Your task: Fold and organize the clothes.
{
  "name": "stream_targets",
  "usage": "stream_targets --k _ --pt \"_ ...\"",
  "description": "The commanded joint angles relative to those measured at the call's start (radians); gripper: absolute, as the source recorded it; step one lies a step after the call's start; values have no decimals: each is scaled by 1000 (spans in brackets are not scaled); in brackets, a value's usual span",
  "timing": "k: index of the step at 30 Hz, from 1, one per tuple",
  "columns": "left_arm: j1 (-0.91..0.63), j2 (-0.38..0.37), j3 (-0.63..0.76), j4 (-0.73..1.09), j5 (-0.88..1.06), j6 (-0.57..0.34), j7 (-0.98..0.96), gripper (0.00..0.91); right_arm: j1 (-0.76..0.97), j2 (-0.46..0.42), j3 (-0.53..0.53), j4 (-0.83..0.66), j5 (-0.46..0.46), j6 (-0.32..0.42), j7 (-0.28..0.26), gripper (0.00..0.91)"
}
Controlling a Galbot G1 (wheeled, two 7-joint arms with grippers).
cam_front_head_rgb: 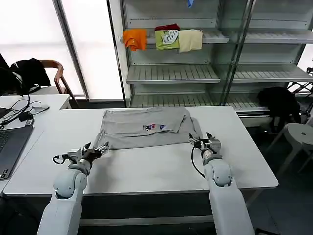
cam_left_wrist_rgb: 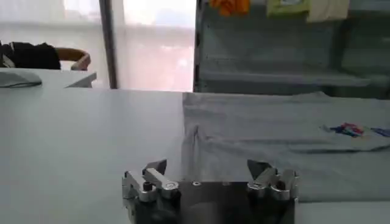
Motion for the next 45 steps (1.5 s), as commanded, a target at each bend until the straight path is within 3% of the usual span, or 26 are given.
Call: stream_targets --k 1,2,4,5,8,11,26,32,37,45 --pt "5 1 -1 3 8 6 1 867 -23 -21 -1 -12 5 -11 4 151" --pt "5 1 -1 4 8 7 1 645 -21 -16 -1 -21 1 -10 3 50" --pt "8 3 0 7 8 8 4 514 -17 -8 0 -36 -13 -8 0 0" --pt "10 3 0 9 9 10 6 292 -17 -6 0 -40 -15 -9 -1 0" --pt "14 4 -1 13 10 12 12 101 -18 -4 -5 -48 -21 -9 -2 0" --pt "18 6 -1 15 10 14 19 20 -22 -4 -6 -44 -22 -9 -3 0" --pt "41 4 -2 -10 7 -8 32 0 -59 2 -6 62 17 -7 -4 0" --pt "70 8 -3 -58 29 -38 32 0 -106 -1 -12 159 69 -50 12 0" --pt "135 12 -20 -190 26 -13 29 0 -186 -16 -23 296 95 -77 34 0" --pt "394 77 -99 -464 -72 27 29 0 -417 -78 -38 551 106 -79 67 0"
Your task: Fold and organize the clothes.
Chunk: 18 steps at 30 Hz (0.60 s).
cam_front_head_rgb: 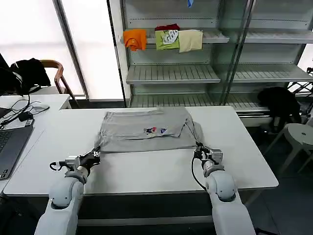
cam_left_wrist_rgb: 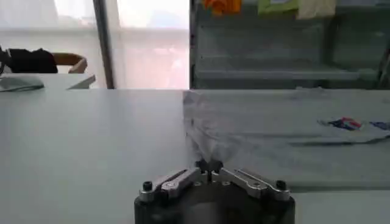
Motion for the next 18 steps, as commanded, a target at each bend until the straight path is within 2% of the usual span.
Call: stream_targets --k 1,8,18 --pt "299 60 -77 -339 -83 27 -2 0 -212 -37 -5 247 18 -13 20 0" --pt "461 56 -152 -431 -113 27 -40 0 -376 -45 13 325 -15 -12 0 0" --pt "582 28 -186 -479 -147 26 -93 0 -468 -44 0 350 -46 -10 -20 0"
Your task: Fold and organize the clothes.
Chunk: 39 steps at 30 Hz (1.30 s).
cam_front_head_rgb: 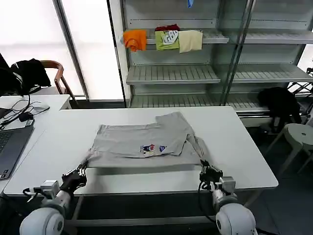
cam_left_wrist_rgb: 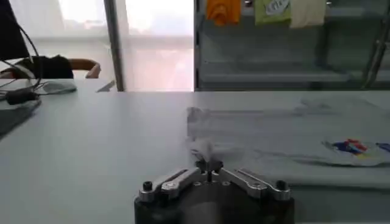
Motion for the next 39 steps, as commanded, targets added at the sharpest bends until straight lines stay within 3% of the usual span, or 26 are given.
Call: stream_targets --k 1,8,9,11,12,13,14,25,31,34,39 --pt "219 -11 -60 -135 -49 5 -49 0 -131 -6 -1 75 -25 -3 -11 0" --pt "226 -16 -64 -130 -46 5 -65 0 -147 17 -11 64 -56 -3 -24 0" --pt "224 -16 -63 -128 -46 5 -66 10 -148 19 -12 63 -59 -3 -26 40" --pt "220 -22 -58 -123 -45 5 -79 20 -149 20 -13 61 -61 -2 -23 907" --pt "220 -23 -56 -119 -42 5 -81 191 -150 21 -14 60 -72 -2 -22 907" --pt "221 -24 -53 -118 -39 5 -82 665 -151 22 -14 60 -77 -2 -18 907" --pt "222 -24 -50 -117 -35 5 -86 907 -151 27 -12 59 -81 -2 -18 907" --pt "149 -65 -46 -163 17 -10 -258 907 -123 68 18 173 -115 74 9 907" --pt "50 -44 -72 -177 27 0 -196 907 37 66 9 175 -131 3 6 907" --pt "-42 3 -55 -123 23 -12 -109 907 172 55 -13 101 -114 -4 1 907" --pt "-266 44 20 76 -51 6 -18 907 433 59 -70 -167 -7 -8 10 907"
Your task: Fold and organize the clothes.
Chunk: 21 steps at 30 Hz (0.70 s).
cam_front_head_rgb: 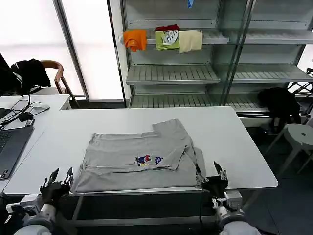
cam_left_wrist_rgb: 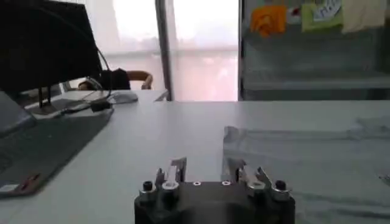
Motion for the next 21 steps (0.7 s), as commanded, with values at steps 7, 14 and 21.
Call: stream_targets --k 7,14,21 --pt "-564 115 195 466 -79 13 185 907 593 63 -78 -598 84 -16 -36 907" --pt "-715 111 249 671 -28 12 229 907 822 193 -10 -991 -41 -8 -108 907" --pt "-787 100 275 813 17 12 268 907 927 193 -13 -1233 -79 73 -103 907"
